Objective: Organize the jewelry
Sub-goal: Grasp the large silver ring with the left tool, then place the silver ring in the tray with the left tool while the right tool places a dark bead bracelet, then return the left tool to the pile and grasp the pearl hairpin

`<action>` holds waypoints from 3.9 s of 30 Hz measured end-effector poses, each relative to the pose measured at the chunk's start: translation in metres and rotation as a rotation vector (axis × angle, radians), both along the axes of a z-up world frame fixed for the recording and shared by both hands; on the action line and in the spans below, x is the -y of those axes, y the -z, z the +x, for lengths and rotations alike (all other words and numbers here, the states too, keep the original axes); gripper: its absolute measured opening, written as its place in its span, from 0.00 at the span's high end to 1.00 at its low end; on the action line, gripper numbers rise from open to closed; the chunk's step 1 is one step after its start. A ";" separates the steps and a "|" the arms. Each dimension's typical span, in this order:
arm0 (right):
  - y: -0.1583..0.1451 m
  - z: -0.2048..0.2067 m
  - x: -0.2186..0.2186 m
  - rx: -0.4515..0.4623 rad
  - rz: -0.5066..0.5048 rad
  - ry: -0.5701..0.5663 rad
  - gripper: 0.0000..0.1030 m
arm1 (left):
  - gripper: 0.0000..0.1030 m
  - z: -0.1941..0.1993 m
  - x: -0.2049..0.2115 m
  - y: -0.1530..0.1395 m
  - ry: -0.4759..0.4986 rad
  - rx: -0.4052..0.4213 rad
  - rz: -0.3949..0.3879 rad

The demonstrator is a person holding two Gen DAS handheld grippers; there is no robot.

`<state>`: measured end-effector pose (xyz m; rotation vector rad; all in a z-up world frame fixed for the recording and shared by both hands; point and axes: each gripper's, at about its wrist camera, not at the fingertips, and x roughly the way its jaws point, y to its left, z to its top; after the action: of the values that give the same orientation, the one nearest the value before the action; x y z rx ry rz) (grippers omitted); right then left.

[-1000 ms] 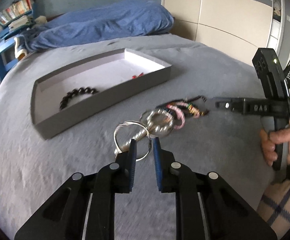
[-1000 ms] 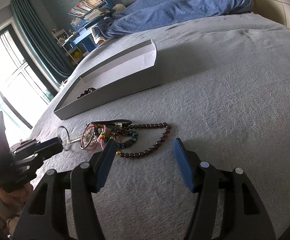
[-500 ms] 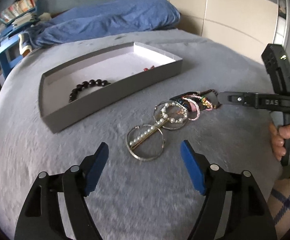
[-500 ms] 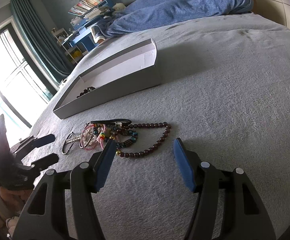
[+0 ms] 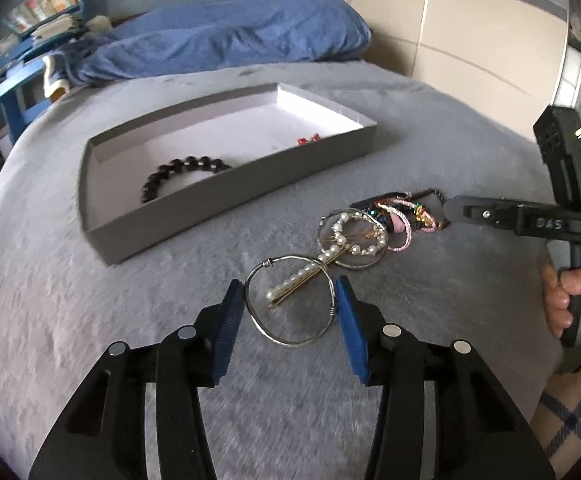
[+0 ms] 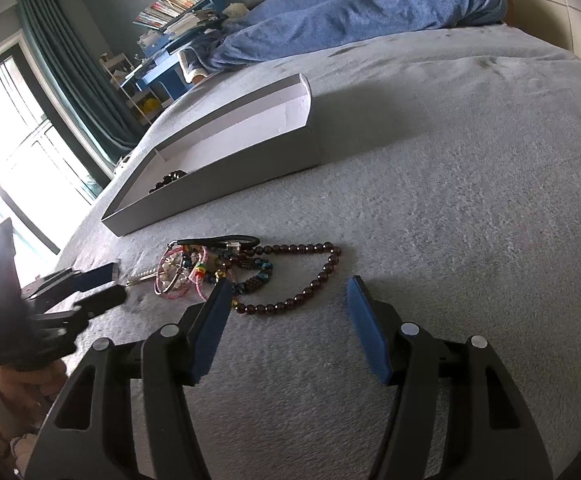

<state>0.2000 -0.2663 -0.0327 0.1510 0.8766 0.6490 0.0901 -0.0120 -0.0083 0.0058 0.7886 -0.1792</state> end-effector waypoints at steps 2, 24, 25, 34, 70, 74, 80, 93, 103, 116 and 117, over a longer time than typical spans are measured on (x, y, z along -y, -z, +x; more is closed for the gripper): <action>0.001 0.003 0.000 -0.012 -0.005 0.016 0.50 | 0.53 -0.007 -0.005 0.002 -0.009 0.000 -0.006; -0.006 -0.001 -0.004 0.023 -0.056 0.048 0.94 | 0.53 -0.015 -0.011 0.015 -0.088 -0.035 0.031; -0.009 -0.001 -0.003 0.033 -0.045 0.043 0.94 | 0.53 -0.015 -0.012 0.015 -0.088 -0.036 0.031; -0.052 -0.013 0.014 0.128 0.019 0.011 0.94 | 0.53 -0.019 -0.013 0.012 -0.086 -0.009 0.031; -0.113 0.057 -0.102 0.236 -0.049 -0.152 0.94 | 0.54 0.062 -0.050 -0.060 -0.209 0.149 0.016; -0.109 0.067 -0.122 0.232 -0.050 -0.169 0.94 | 0.54 0.085 -0.059 -0.057 -0.245 0.136 0.012; -0.091 0.081 -0.143 0.205 -0.076 -0.186 0.94 | 0.54 0.108 -0.059 -0.048 -0.259 0.110 0.046; -0.049 0.109 -0.133 0.118 -0.171 -0.128 0.94 | 0.53 0.133 -0.053 -0.013 -0.238 0.003 0.063; -0.046 0.106 -0.129 0.118 -0.180 -0.126 0.88 | 0.24 0.120 -0.046 -0.020 -0.212 0.044 0.089; -0.067 0.061 -0.079 0.202 -0.081 -0.098 0.44 | 0.15 0.060 -0.045 -0.031 -0.213 0.122 -0.007; -0.067 0.058 -0.074 0.200 -0.074 -0.092 0.44 | 0.15 0.055 -0.044 -0.031 -0.207 0.125 -0.009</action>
<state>0.2580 -0.1923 0.0346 -0.0207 0.7165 0.7040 0.1450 0.0319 0.0227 -0.0725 0.6588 0.0135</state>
